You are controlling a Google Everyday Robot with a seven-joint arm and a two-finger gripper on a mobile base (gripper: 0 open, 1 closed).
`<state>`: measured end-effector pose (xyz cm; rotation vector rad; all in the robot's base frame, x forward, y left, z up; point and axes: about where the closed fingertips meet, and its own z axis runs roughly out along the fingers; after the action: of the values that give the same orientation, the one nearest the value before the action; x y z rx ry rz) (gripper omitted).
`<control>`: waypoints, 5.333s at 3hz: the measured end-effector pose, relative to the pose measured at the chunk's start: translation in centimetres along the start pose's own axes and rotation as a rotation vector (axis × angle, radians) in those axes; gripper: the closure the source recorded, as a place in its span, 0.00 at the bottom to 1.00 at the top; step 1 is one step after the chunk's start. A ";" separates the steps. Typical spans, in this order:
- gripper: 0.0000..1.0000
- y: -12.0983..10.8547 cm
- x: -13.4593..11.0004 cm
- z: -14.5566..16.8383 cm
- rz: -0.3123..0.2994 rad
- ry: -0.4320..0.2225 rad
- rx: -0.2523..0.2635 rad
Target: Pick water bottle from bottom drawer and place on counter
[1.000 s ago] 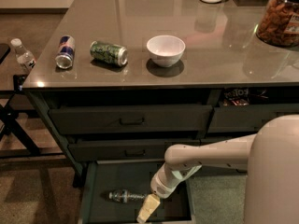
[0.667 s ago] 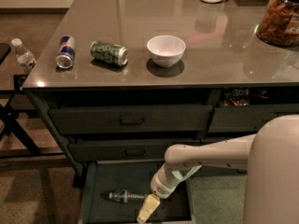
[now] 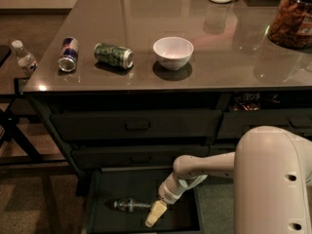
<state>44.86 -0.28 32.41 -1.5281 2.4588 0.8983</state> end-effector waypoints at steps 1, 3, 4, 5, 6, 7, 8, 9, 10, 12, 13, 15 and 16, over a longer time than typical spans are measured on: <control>0.00 0.0 0.0 0.0 0.000 0.000 0.000; 0.00 -4.0 -1.7 8.7 -0.010 -0.019 -0.008; 0.00 -4.1 -1.7 8.8 -0.010 -0.020 -0.008; 0.00 -4.0 -1.9 10.1 -0.001 -0.044 -0.024; 0.00 -4.7 -3.1 12.6 0.019 -0.084 -0.043; 0.00 -6.1 -4.2 14.3 0.022 -0.112 -0.043; 0.00 -7.1 -4.6 15.3 0.027 -0.127 -0.033; 0.00 -7.6 -4.2 16.8 0.039 -0.126 -0.039; 0.00 -7.8 -3.3 18.8 0.040 -0.109 -0.052; 0.34 -7.8 -3.1 19.2 0.041 -0.105 -0.055; 0.58 -7.8 -3.1 19.2 0.041 -0.105 -0.055; 1.00 -7.7 -3.1 19.2 0.041 -0.105 -0.055; 1.00 -7.7 -3.1 19.2 0.041 -0.105 -0.055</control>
Offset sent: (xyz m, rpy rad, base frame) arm -0.0011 0.0271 -0.0702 0.0180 0.0752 -0.0194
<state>48.93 9.94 14.59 -1.4125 2.4191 1.0339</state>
